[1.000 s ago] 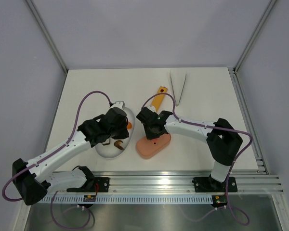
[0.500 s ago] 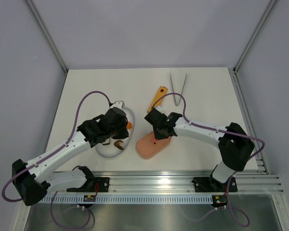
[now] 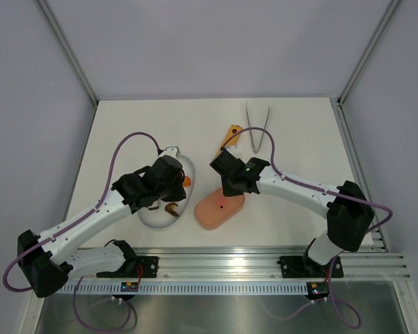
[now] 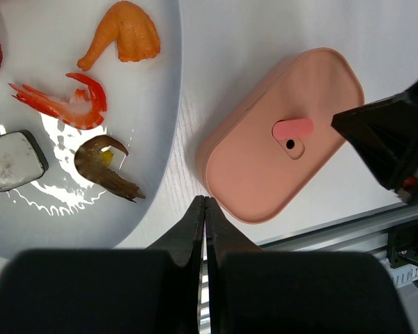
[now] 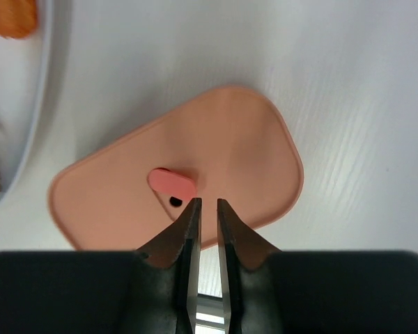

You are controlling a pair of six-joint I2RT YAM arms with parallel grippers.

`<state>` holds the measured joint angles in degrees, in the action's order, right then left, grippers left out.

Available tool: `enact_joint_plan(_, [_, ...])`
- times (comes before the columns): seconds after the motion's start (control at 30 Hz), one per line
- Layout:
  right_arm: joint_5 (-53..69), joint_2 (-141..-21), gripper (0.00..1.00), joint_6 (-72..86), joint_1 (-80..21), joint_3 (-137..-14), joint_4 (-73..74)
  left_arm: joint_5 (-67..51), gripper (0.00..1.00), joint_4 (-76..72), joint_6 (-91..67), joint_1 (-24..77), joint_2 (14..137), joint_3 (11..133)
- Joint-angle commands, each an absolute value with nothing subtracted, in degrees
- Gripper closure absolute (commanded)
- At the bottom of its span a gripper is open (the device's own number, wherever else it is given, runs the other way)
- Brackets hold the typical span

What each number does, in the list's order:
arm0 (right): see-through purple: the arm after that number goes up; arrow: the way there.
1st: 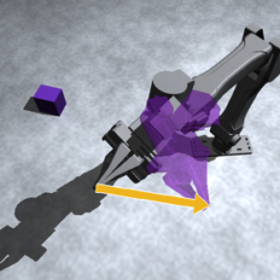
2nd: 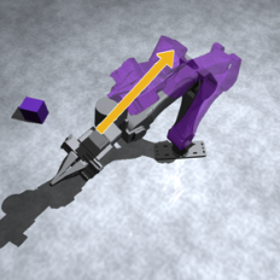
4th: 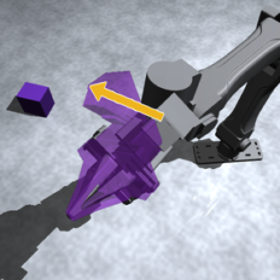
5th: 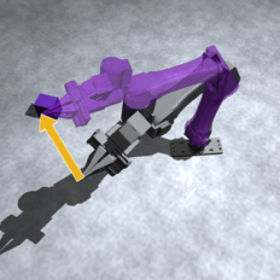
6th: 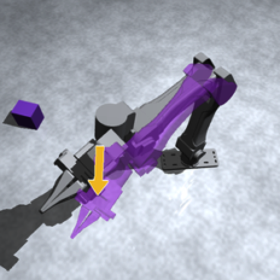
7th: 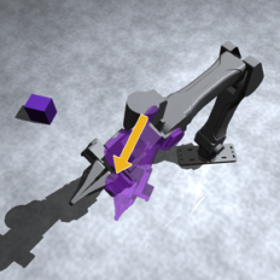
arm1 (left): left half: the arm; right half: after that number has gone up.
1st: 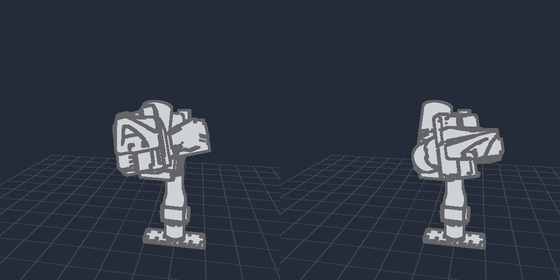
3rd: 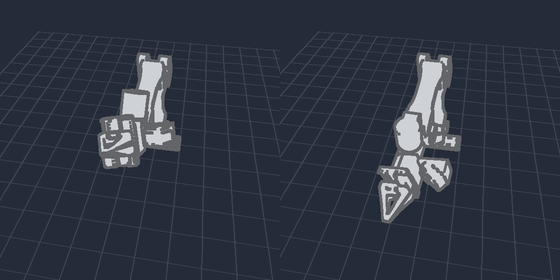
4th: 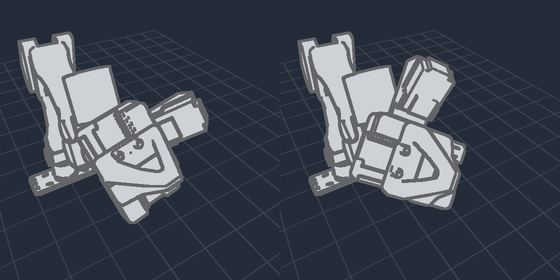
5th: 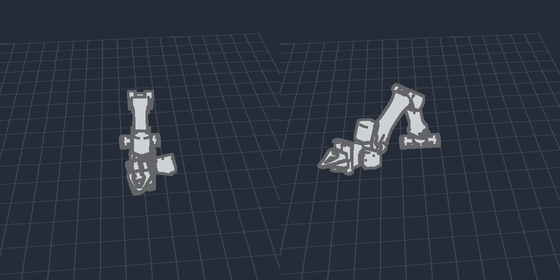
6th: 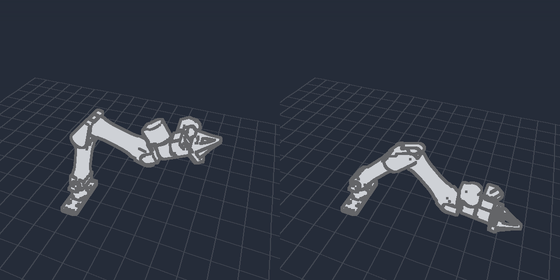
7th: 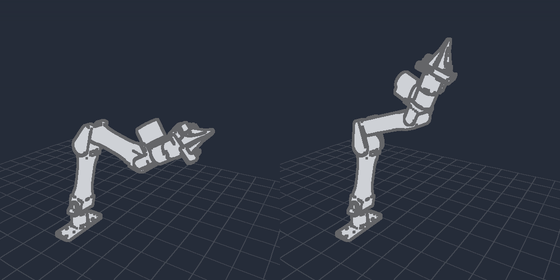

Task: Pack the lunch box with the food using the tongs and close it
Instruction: Close the box lid on the packing box, then reset both arms

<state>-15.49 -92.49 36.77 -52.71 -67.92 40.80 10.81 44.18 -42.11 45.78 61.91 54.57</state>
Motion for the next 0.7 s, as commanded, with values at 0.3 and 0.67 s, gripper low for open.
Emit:
enact_joint_plan(0.3, [-19.78, -83.32, 0.74, 35.42, -45.27, -67.68, 41.4, 12.83, 1.0, 43.07, -42.28, 45.35, 59.59, 55.28])
enact_joint_plan(0.67, [-19.25, -75.24, 0.06, 33.4, -31.48, -64.25, 43.24, 16.43, 0.61, 47.28, -36.93, 39.65, 60.47, 59.94])
